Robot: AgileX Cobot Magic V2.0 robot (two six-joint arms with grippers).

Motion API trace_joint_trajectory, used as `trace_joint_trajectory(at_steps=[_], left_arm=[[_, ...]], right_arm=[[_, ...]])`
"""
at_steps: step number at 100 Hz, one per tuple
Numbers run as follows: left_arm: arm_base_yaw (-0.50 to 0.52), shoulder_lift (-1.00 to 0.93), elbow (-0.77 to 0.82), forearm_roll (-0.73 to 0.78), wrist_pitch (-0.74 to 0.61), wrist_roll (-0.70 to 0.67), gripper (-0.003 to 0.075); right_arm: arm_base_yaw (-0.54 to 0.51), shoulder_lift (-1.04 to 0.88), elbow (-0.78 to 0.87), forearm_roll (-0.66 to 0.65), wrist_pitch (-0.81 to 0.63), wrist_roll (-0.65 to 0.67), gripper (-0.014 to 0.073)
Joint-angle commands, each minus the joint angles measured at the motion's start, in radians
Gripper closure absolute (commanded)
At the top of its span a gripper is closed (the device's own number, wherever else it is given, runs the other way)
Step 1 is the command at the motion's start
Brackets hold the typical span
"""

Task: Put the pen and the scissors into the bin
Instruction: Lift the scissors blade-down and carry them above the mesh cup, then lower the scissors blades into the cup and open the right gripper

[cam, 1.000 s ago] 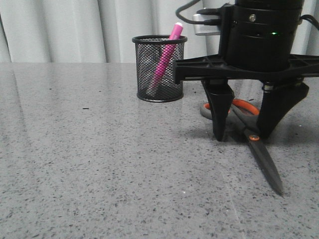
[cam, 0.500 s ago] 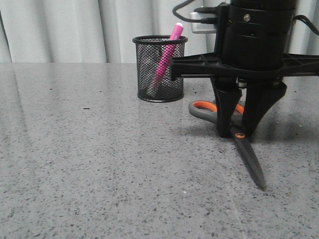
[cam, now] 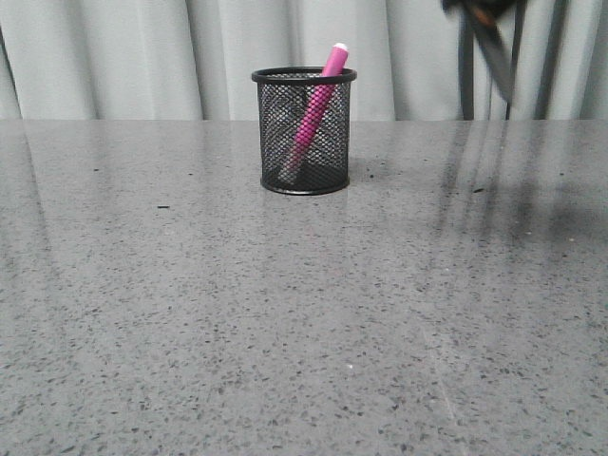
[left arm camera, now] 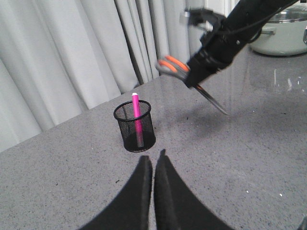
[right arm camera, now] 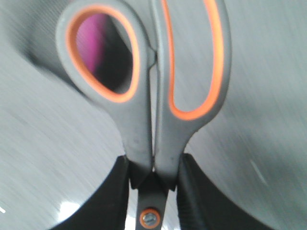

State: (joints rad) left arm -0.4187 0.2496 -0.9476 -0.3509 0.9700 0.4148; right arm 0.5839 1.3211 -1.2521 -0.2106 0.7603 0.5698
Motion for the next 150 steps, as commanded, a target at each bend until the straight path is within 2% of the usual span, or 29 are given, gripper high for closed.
trace_joint_trajectory(at_steps=[1, 12, 24, 29, 36, 55, 78, 121, 136, 150], left_arm=[[-0.009, 0.025, -0.003, -0.019, -0.108, -0.009, 0.0740], [-0.009, 0.025, -0.001, -0.020, -0.108, -0.009, 0.0740], [-0.009, 0.025, -0.001, -0.022, -0.108, -0.009, 0.0740], [-0.009, 0.025, -0.001, -0.022, -0.108, -0.009, 0.0740], [-0.009, 0.025, -0.001, -0.022, -0.108, -0.009, 0.0740], [-0.009, 0.025, -0.001, -0.022, -0.106, -0.009, 0.0740], [-0.009, 0.025, -0.001, -0.022, -0.106, -0.009, 0.0740], [-0.009, 0.025, -0.001, -0.029, -0.069, -0.009, 0.0740], [-0.009, 0.025, -0.001, -0.029, -0.082, -0.009, 0.0740], [-0.009, 0.025, -0.001, -0.029, -0.080, -0.009, 0.0740]], right_arm=[[-0.005, -0.019, -0.034, -0.053, -0.336, -0.007, 0.0666], [-0.007, 0.031, -0.034, -0.172, -0.628, -0.007, 0.0666], [-0.034, 0.114, -0.034, -0.405, -0.973, -0.008, 0.0666], [-0.061, 0.156, -0.034, -0.467, -1.078, -0.009, 0.0666], [-0.099, 0.206, -0.034, -0.477, -1.158, -0.009, 0.0666], [-0.172, 0.310, -0.034, -0.412, -1.202, -0.009, 0.0666], [-0.184, 0.414, -0.034, -0.410, -1.340, -0.009, 0.0666], [-0.184, 0.490, -0.034, -0.410, -1.320, -0.009, 0.0666], [-0.184, 0.486, -0.034, -0.410, -1.322, 0.054, 0.0666], [-0.182, 0.468, -0.034, -0.410, -1.347, 0.059, 0.0666]])
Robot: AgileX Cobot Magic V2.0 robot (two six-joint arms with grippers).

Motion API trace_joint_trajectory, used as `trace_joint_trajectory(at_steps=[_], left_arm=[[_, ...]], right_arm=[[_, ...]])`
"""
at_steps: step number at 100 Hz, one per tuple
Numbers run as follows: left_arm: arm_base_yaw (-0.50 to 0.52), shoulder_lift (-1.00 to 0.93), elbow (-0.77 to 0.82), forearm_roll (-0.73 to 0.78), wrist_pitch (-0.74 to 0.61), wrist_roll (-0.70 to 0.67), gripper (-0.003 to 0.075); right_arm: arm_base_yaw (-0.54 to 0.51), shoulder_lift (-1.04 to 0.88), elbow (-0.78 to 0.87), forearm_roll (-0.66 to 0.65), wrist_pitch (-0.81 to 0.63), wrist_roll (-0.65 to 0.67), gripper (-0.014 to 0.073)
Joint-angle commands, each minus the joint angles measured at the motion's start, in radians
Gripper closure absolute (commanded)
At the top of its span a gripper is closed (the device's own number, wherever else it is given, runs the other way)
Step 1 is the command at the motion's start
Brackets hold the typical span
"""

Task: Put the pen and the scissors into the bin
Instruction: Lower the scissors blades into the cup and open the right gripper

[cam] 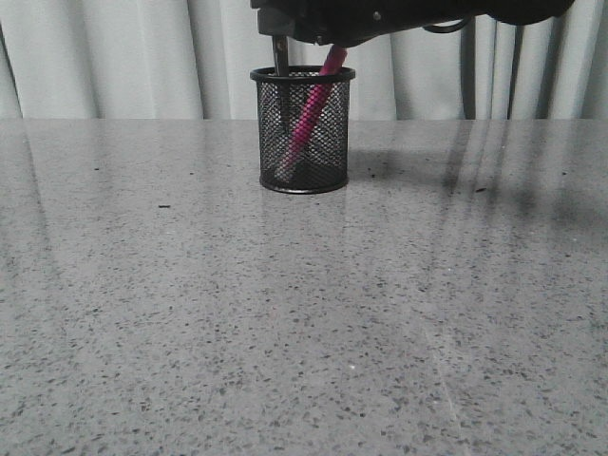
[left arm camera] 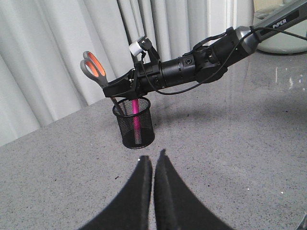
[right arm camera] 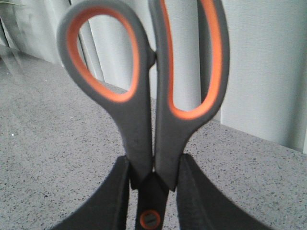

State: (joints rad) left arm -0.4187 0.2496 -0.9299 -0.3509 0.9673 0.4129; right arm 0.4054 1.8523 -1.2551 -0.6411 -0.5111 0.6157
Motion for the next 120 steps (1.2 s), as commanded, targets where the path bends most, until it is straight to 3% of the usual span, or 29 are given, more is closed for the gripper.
trace_joint_trajectory(at_steps=[1, 79, 91, 108, 120], left_arm=[[-0.009, 0.025, -0.019, -0.029, -0.078, -0.007, 0.0740], [-0.009, 0.025, -0.019, -0.029, -0.070, -0.007, 0.0740], [-0.009, 0.025, -0.019, -0.029, -0.070, -0.007, 0.0740], [-0.009, 0.025, -0.019, -0.004, -0.070, -0.009, 0.0740], [-0.009, 0.025, -0.019, 0.015, -0.072, -0.046, 0.0740]], right_arm=[[-0.003, -0.065, -0.031, 0.021, -0.076, 0.014, 0.0666], [-0.003, -0.109, 0.088, -0.038, -0.081, 0.014, 0.0656], [-0.003, -0.109, 0.088, -0.038, -0.081, 0.014, 0.0529], [-0.003, -0.126, 0.088, -0.037, -0.122, 0.043, 0.0235], [-0.003, -0.181, 0.088, -0.037, -0.172, 0.043, 0.0189]])
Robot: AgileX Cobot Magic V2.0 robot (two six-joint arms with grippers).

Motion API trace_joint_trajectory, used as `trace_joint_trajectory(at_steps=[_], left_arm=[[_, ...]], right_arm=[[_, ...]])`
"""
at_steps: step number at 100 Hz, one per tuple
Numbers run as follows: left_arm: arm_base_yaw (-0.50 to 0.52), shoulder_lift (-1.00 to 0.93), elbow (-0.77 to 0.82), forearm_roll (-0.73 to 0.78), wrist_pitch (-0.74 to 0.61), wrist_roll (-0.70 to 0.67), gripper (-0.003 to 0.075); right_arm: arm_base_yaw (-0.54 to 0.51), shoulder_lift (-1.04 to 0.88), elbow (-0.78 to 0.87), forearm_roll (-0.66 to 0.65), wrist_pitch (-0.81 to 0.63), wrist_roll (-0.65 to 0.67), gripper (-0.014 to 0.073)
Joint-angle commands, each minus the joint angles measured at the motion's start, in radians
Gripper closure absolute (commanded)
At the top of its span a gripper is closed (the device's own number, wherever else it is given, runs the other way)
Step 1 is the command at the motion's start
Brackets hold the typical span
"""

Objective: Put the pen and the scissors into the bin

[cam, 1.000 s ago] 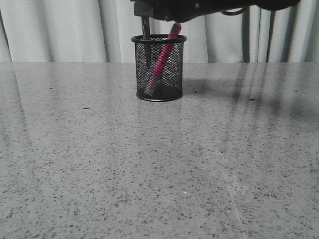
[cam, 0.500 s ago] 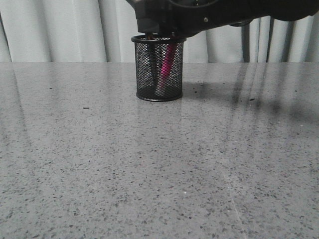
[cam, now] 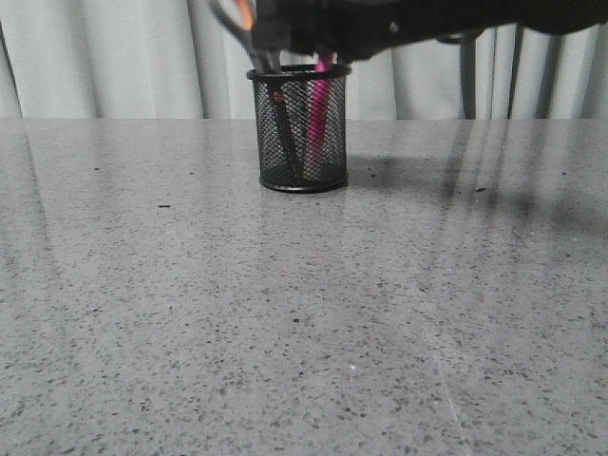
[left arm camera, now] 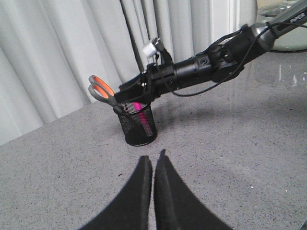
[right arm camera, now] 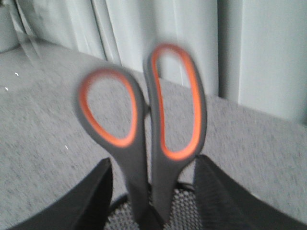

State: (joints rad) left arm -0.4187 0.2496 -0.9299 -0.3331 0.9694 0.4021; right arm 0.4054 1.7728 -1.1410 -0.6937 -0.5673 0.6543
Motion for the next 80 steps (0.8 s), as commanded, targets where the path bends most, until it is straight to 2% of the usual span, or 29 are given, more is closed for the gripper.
trace_joint_trajectory(at_steps=[1, 15, 20, 27, 34, 36, 48, 55, 62, 67, 80], left_arm=[[-0.009, 0.025, -0.019, 0.002, -0.074, -0.039, 0.0740], [-0.009, 0.025, -0.019, 0.059, -0.082, -0.093, 0.0740], [-0.009, 0.025, -0.019, 0.095, -0.086, -0.125, 0.0740], [-0.009, 0.020, -0.019, 0.158, -0.090, -0.187, 0.0740], [-0.009, 0.004, -0.006, 0.219, -0.114, -0.254, 0.0740], [-0.009, -0.003, 0.003, 0.231, -0.122, -0.265, 0.0740], [-0.009, -0.067, 0.092, 0.276, -0.200, -0.338, 0.0740], [-0.009, -0.107, 0.161, 0.261, -0.230, -0.344, 0.0740], [-0.009, -0.139, 0.228, 0.225, -0.250, -0.366, 0.0740], [-0.009, -0.154, 0.272, 0.184, -0.264, -0.376, 0.0740], [-0.009, -0.166, 0.358, 0.074, -0.326, -0.379, 0.0740]], right_arm=[[-0.003, -0.106, -0.026, 0.016, -0.118, 0.005, 0.0189], [-0.003, -0.212, -0.024, 0.014, -0.118, 0.005, 0.0190], [-0.003, -0.262, -0.021, 0.007, -0.113, 0.005, 0.0220], [-0.003, -0.347, -0.003, -0.049, -0.113, 0.005, 0.0371], [-0.003, -0.447, 0.039, -0.122, -0.113, 0.005, 0.0633], [-0.003, -0.479, 0.056, -0.137, -0.112, 0.008, 0.0669], [-0.003, -0.677, 0.188, -0.220, -0.094, 0.058, 0.0650], [-0.003, -0.812, 0.286, -0.282, -0.010, 0.106, 0.0650], [-0.003, -0.955, 0.392, -0.334, 0.154, 0.194, 0.0650], [-0.003, -1.061, 0.466, -0.336, 0.327, 0.241, 0.0650], [-0.003, -1.345, 0.634, -0.277, 0.677, 0.249, 0.0651]])
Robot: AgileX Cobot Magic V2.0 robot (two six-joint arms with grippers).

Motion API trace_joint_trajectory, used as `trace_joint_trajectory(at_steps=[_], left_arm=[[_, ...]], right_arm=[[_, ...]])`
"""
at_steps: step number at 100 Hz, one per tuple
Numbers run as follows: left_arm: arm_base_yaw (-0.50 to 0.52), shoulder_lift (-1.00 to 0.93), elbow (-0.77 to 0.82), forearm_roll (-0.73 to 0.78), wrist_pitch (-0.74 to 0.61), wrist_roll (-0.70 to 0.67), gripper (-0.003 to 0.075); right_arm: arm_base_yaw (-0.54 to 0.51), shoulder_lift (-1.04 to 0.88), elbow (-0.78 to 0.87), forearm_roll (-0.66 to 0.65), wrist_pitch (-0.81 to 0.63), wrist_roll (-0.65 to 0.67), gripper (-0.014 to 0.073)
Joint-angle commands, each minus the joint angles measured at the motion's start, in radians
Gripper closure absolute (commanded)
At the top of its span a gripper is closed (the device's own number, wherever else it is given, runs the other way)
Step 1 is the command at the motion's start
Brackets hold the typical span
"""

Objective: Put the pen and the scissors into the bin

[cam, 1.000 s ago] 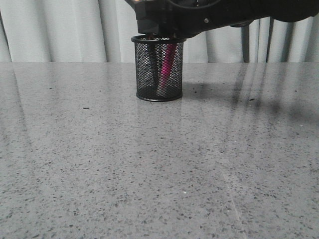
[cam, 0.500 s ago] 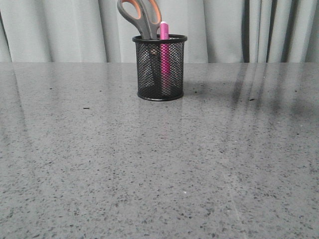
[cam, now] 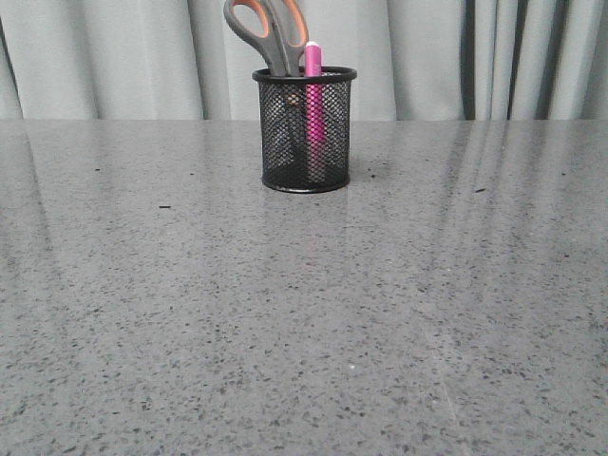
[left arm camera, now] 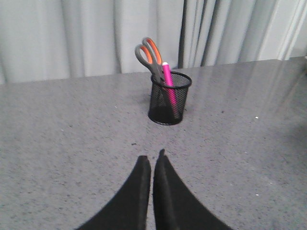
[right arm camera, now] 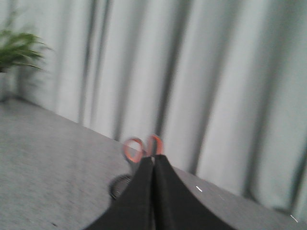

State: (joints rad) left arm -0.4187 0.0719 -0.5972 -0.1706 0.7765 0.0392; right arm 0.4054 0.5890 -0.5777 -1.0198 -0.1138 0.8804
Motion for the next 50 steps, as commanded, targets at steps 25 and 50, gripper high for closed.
trace_joint_trajectory(at_steps=[25, 50], left_arm=[[-0.009, 0.011, 0.127, -0.137, -0.334, -0.016, 0.0740], [-0.009, 0.011, 0.135, -0.141, -0.346, -0.016, 0.0740]], right_arm=[[-0.003, -0.532, 0.205, 0.150, 0.463, 0.021, 0.0666], [-0.003, -0.545, 0.218, 0.153, 0.451, 0.021, 0.0666]])
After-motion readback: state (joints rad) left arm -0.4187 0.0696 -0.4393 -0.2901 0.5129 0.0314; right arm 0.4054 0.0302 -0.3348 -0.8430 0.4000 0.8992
